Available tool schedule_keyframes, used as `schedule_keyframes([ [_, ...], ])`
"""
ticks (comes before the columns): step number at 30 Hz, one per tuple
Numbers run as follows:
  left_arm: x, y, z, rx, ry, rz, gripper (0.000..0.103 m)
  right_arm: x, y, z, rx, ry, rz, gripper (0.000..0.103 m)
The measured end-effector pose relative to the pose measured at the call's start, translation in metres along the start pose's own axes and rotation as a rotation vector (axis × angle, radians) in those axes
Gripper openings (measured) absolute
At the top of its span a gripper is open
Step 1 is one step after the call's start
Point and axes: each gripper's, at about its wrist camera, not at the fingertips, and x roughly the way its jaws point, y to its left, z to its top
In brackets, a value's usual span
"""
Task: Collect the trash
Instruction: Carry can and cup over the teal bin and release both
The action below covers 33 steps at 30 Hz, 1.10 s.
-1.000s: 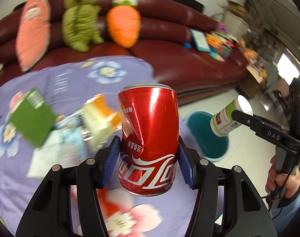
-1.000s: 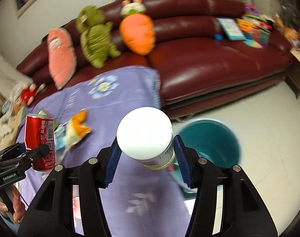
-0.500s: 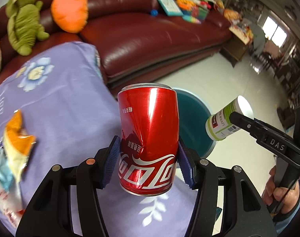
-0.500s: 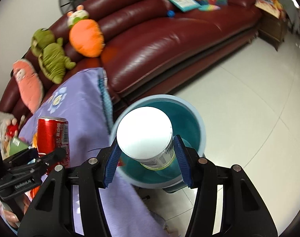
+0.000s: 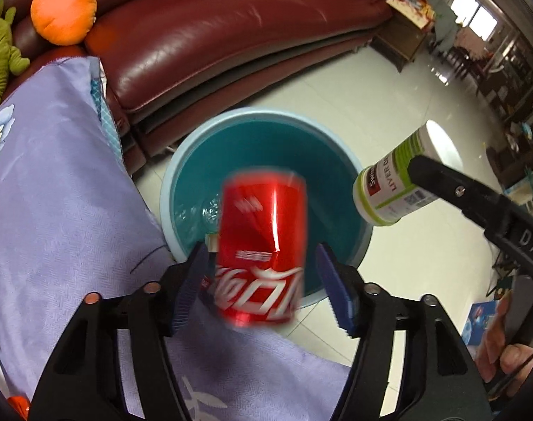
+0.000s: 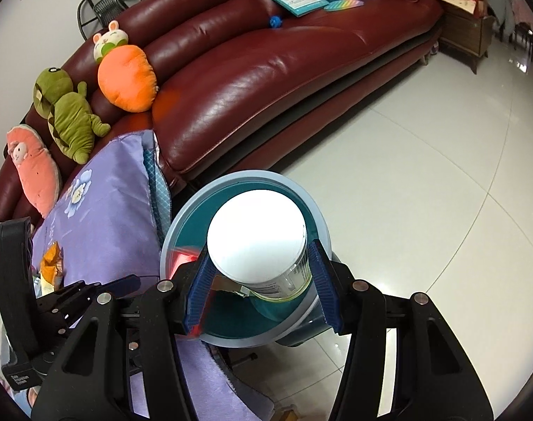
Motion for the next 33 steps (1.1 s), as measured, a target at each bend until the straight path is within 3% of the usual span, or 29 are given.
schedule_keyframes([
  [18,-0.03,0.044,-0.026,-0.1,-0.04,-0.002,0.075,0.024,0.031,-0.001,-0.065,0.07,-0.011,0.052],
  [21,-0.039,0.053,-0.029,-0.122,-0.059,-0.01,0.077,0.033,0.038,-0.004,-0.075,0.102,-0.008,0.071],
  [33,-0.057,0.071,-0.037,-0.177,-0.095,-0.031,0.083,0.027,0.055,-0.003,-0.081,0.107,-0.052,0.077],
])
